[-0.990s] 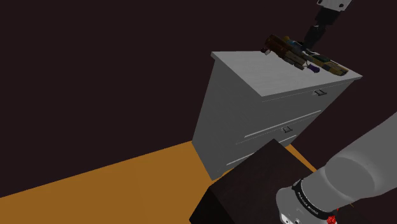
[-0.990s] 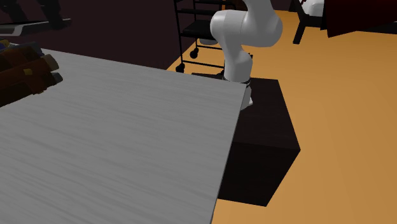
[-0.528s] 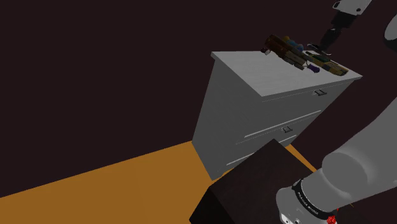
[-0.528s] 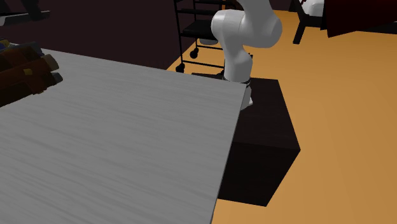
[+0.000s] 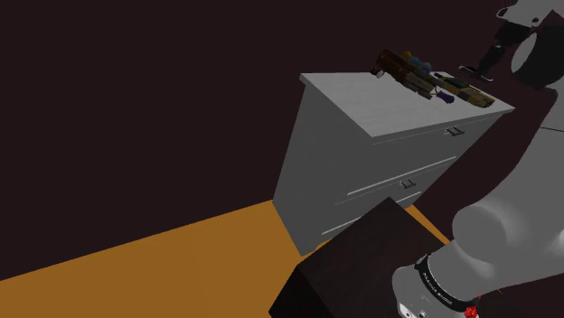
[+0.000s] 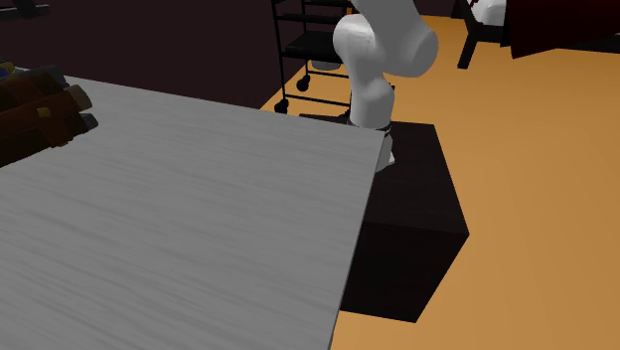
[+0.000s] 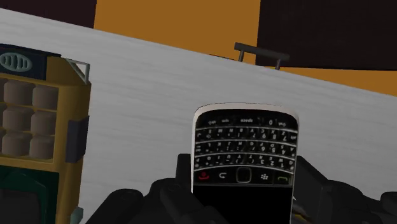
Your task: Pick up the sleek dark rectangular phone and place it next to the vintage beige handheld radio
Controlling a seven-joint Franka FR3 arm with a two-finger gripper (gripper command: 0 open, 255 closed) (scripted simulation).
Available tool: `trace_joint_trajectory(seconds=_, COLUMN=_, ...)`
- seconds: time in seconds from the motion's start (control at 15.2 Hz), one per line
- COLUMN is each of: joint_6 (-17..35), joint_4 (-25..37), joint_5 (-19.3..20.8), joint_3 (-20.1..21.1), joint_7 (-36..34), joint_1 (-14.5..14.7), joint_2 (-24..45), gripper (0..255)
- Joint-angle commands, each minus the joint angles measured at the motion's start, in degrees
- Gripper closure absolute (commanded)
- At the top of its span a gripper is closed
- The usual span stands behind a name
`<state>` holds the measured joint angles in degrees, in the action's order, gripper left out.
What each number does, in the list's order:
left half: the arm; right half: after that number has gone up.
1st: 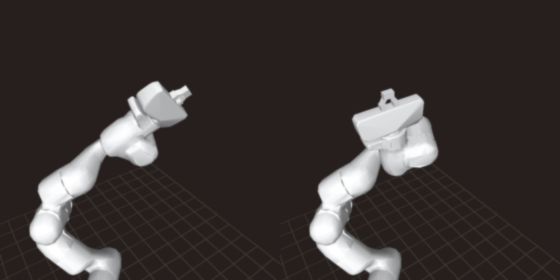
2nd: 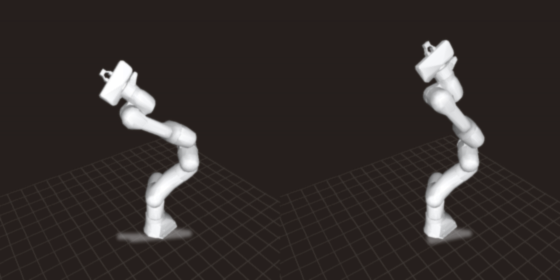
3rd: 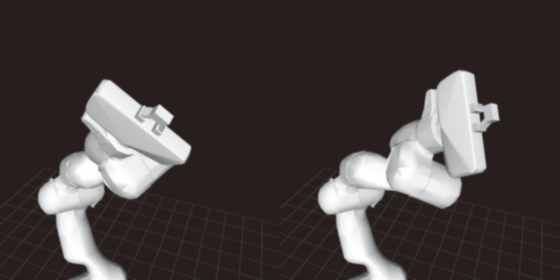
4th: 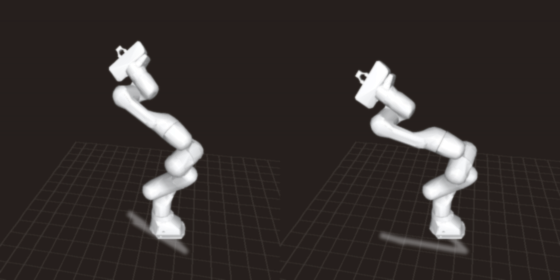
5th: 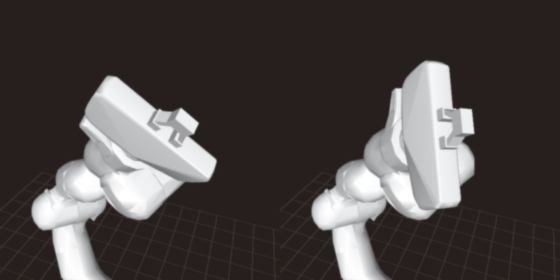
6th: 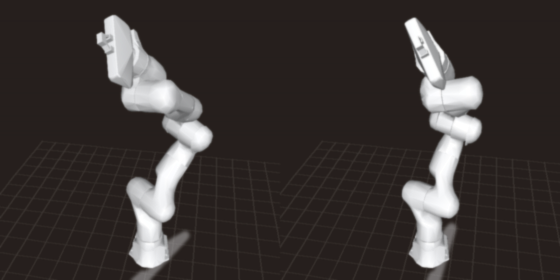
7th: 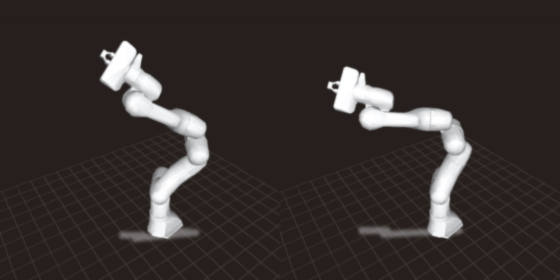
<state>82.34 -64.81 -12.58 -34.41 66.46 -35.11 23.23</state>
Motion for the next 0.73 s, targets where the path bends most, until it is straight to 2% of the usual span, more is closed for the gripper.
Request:
trace_joint_trajectory(seconds=0.0, joint_6=-2.12, joint_4=5.90, joint_5=-2.30, joint_3=-0.14, joint_7=2.83, joint_1=-4.24, joint_2=4.26, gripper=255)
trace_joint_trajectory(seconds=0.13, joint_6=-5.38, joint_4=14.23, joint_5=-4.88, joint_3=0.27, joint_7=4.79, joint_1=-9.29, joint_2=9.46, gripper=255)
trace_joint_trajectory(seconds=0.2, joint_6=-7.66, joint_4=19.93, joint_5=-6.38, joint_3=0.81, joint_7=5.45, joint_1=-12.48, joint_2=12.74, gripper=255)
trace_joint_trajectory(seconds=0.26, joint_6=-11.26, joint_4=28.69, joint_5=-8.37, joint_3=1.83, joint_7=5.58, joint_1=-16.86, joint_2=17.46, gripper=255)
trace_joint_trajectory(seconds=0.33, joint_6=-12.26, joint_4=31.13, joint_5=-8.72, joint_3=2.35, joint_7=5.42, joint_1=-18.04, joint_2=18.67, gripper=255)
trace_joint_trajectory(seconds=0.46, joint_6=-7.68, joint_4=22.38, joint_5=-7.16, joint_3=1.37, joint_7=6.30, joint_1=-14.77, joint_2=15.08, gripper=255)
trace_joint_trajectory(seconds=0.66, joint_6=-3.20, joint_4=14.82, joint_5=-5.96, joint_3=0.61, joint_7=6.89, joint_1=-12.06, joint_2=12.40, gripper=255)
